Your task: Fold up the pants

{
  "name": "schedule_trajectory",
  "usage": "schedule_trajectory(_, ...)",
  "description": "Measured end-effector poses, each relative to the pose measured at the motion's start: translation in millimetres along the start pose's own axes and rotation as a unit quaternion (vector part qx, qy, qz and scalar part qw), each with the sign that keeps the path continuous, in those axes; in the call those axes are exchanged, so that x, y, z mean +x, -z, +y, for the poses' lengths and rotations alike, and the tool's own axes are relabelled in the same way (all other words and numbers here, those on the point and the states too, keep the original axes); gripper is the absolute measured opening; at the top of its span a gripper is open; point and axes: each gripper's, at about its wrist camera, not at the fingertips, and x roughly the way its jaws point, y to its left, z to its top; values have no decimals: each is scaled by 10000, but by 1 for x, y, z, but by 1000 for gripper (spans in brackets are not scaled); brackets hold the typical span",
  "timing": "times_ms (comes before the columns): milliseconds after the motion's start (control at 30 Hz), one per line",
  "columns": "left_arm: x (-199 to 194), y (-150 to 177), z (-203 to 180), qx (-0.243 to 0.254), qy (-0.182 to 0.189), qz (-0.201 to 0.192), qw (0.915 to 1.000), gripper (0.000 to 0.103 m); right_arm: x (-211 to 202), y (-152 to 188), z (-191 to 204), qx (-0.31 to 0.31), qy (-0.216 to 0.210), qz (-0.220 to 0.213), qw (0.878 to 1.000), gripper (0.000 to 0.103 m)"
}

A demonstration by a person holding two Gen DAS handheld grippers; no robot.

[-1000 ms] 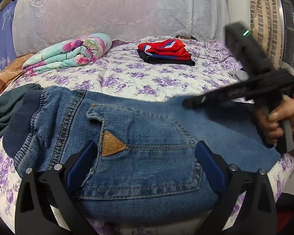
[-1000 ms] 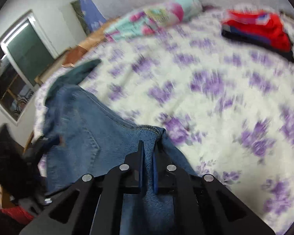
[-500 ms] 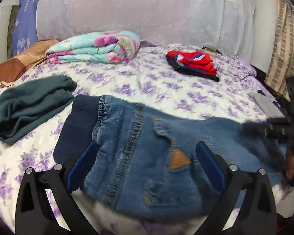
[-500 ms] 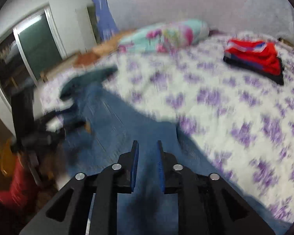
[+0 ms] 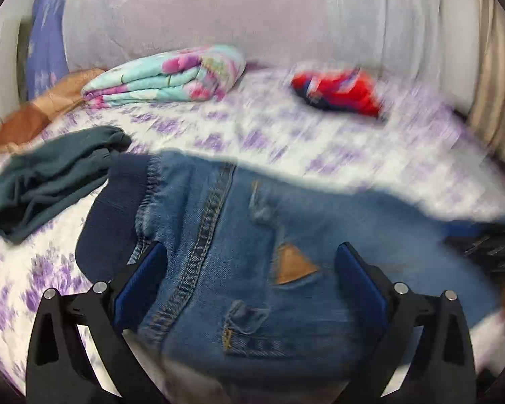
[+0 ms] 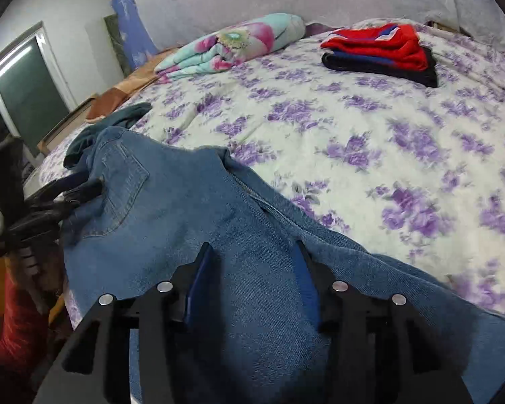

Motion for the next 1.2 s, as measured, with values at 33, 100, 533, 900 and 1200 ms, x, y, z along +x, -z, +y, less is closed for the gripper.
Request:
schedule_trajectory(33,1,1,-9,182,-245,5,9995,99,-3,-2,0,58,26,-7,10000,47)
schedule_trajectory(100,-3,0,-19,301,-591,-7,9978,98,-20,-4,3,217,48,-329,9992,49)
schedule_trajectory(533,-14,12,-91,362,800,211,9959,99,-74,63,-27,507,713,-642,9941,77)
schedule_trajectory(900,-29,10,-45,-511,719,-316,9956,99,-217,130,-72,1633,1216,-1753,9632,77)
schedule_trajectory(1200,-20,17,-46,-323,486,-251,9980,98,-226,193,-167,3795,824,-1918,9013,75)
